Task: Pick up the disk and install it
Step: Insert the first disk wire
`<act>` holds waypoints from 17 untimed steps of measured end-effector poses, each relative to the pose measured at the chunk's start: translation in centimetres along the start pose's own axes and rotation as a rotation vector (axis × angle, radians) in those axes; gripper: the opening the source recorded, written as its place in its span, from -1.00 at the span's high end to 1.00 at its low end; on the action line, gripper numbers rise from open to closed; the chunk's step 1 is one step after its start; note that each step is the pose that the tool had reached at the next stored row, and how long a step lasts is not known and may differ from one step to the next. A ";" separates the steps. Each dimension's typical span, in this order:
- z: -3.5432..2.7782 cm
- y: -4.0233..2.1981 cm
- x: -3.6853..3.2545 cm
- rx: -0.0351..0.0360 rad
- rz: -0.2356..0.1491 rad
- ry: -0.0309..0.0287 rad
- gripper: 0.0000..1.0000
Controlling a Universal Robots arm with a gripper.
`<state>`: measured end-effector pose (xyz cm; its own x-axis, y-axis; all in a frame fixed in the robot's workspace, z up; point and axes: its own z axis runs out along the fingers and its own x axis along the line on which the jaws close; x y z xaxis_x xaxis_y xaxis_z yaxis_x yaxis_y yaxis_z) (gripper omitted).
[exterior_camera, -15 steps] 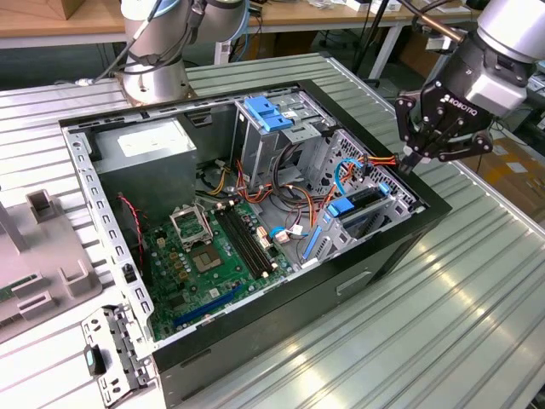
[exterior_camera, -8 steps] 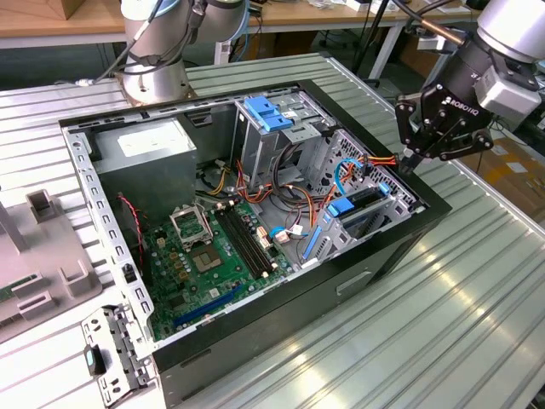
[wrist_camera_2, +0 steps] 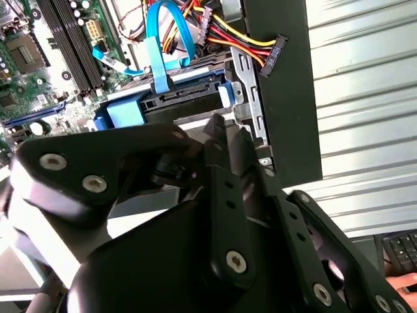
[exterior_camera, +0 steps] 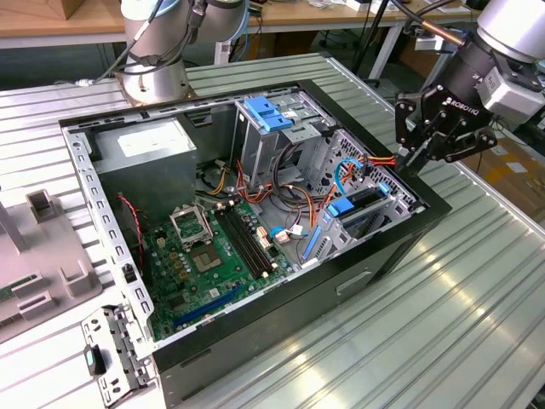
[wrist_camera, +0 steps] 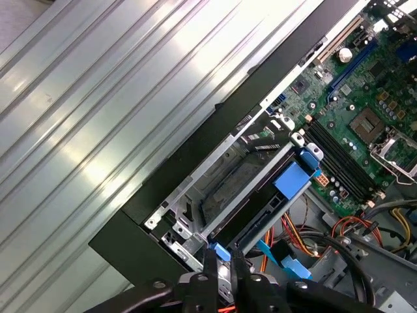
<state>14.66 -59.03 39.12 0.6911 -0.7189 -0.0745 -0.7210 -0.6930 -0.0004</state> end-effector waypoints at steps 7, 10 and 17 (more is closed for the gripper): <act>0.06 -0.07 0.01 -0.0002 0.000 -0.0003 0.15; 0.35 -0.32 0.11 -0.0006 0.000 -0.0021 0.15; 1.43 -1.68 0.73 -0.0041 0.000 -0.0063 0.15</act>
<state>16.30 -58.31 37.65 0.6905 -0.7188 -0.0808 -0.7210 -0.6929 0.0037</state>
